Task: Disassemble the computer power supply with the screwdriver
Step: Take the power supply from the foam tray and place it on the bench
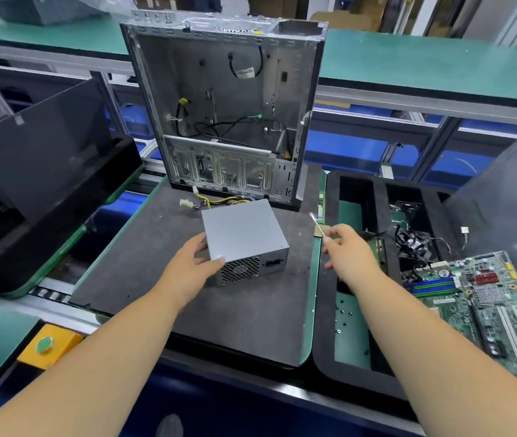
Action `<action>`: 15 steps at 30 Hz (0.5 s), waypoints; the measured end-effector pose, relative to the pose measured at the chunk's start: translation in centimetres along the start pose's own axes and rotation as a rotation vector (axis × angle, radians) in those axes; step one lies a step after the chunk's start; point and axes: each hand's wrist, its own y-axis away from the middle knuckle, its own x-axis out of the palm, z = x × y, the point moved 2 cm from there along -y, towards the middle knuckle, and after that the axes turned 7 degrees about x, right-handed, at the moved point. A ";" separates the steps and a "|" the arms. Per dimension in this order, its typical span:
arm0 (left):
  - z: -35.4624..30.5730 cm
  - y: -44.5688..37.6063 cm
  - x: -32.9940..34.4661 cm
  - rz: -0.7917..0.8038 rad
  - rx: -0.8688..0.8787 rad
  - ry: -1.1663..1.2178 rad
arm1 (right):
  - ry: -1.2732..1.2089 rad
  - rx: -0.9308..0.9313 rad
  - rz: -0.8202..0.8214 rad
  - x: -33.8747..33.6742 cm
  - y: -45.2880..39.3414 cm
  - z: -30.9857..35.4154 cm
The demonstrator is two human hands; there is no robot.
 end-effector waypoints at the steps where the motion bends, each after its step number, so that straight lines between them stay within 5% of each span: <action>1: 0.1 -0.1 -0.1 -0.027 -0.023 0.016 | -0.004 -0.010 0.027 0.7 0.2 0.9; 7: 0.9 -1.4 -0.5 0.001 -0.114 0.015 | 0.100 0.009 0.156 4.2 1.0 4.5; 15: 0.9 -3.4 -3.1 0.130 -0.140 0.088 | 0.189 0.118 0.111 5.8 1.5 6.9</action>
